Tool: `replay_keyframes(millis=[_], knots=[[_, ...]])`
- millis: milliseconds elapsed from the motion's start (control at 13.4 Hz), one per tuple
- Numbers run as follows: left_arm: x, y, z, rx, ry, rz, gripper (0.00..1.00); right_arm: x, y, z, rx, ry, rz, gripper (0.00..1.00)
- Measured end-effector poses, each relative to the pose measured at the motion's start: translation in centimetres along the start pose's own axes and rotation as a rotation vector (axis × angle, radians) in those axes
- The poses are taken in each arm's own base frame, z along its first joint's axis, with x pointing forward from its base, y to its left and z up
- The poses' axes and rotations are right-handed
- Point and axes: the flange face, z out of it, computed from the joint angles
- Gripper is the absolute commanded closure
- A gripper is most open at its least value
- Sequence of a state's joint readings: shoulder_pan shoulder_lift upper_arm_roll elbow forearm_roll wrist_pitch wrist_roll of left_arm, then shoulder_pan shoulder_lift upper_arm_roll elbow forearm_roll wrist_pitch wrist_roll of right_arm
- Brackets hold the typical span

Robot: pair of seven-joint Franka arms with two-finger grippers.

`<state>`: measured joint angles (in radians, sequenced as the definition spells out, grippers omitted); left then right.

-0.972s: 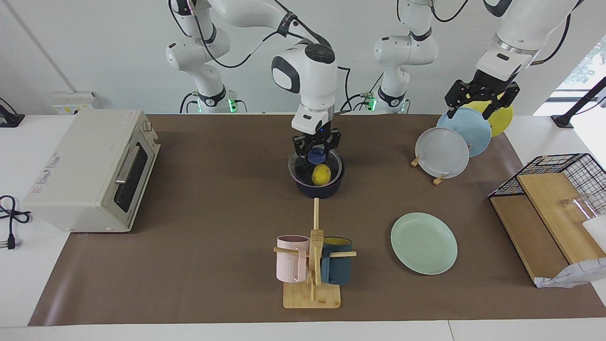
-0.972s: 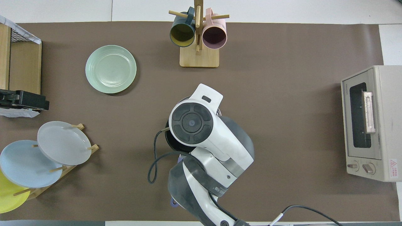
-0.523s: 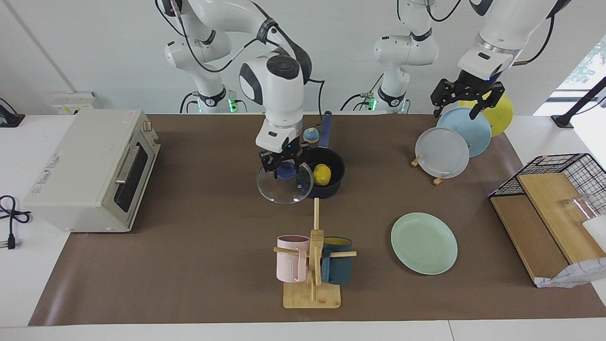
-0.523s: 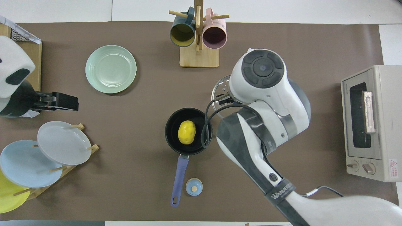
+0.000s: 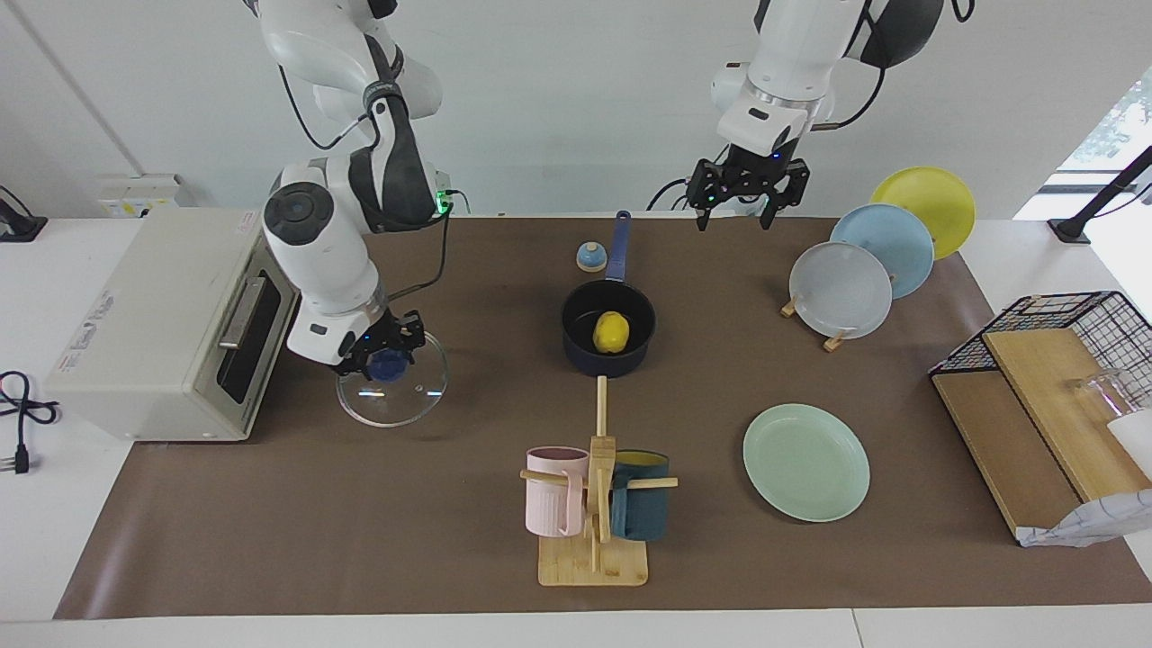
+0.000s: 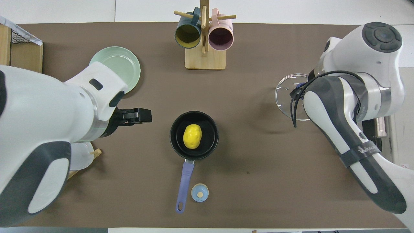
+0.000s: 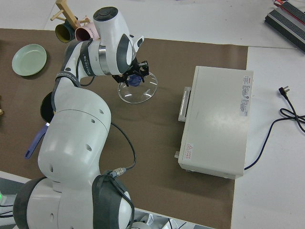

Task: Transfer potato from pot to plate
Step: 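Lift the lid with the right gripper while the left gripper reaches the pot, then lower the lid with the right gripper while the left gripper grasps the potato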

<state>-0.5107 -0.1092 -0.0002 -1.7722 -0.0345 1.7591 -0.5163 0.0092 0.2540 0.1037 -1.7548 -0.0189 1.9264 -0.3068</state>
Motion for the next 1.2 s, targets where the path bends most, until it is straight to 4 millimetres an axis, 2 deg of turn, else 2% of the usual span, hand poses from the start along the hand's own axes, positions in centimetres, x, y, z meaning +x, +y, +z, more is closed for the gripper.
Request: replay_keyframes(millis=[150, 374, 598, 748, 897, 972, 1121, 1196], knots=[[-1.0, 2.5, 2.8, -0.007, -0.003, -0.009, 0.0, -1.9, 1.8, 2.1, 0.001, 0.001, -0.03, 0.5], [-2.0, 5.8, 6.8, -0.002, -0.02, 0.0, 0.0, -4.2, 2.3, 4.4, 0.003, -0.007, -0.037, 0.48], [-2.8, 9.9, 13.4, 0.021, -0.055, -0.003, 0.0, -5.9, 3.3, 6.0, -0.009, 0.02, -0.062, 0.47], [-3.0, 11.0, 17.6, 0.049, -0.087, 0.009, 0.0, -7.8, 4.2, 7.9, -0.015, 0.033, -0.068, 0.43], [-3.5, 11.1, 19.3, 0.055, -0.094, 0.014, 0.0, -8.7, 3.7, 9.0, -0.02, 0.042, -0.071, 0.26], [-3.6, 11.0, 19.7, 0.054, -0.093, 0.014, 0.0, -8.8, 3.5, 9.2, -0.021, 0.042, -0.074, 0.21], [-4.0, 11.1, 20.5, 0.054, -0.091, 0.013, 0.0, -8.9, 3.4, 8.8, -0.026, 0.05, -0.076, 0.0], [-4.4, 11.2, 20.9, 0.053, -0.09, 0.012, 0.0, -8.9, 3.4, 8.5, -0.029, 0.054, -0.076, 0.0]])
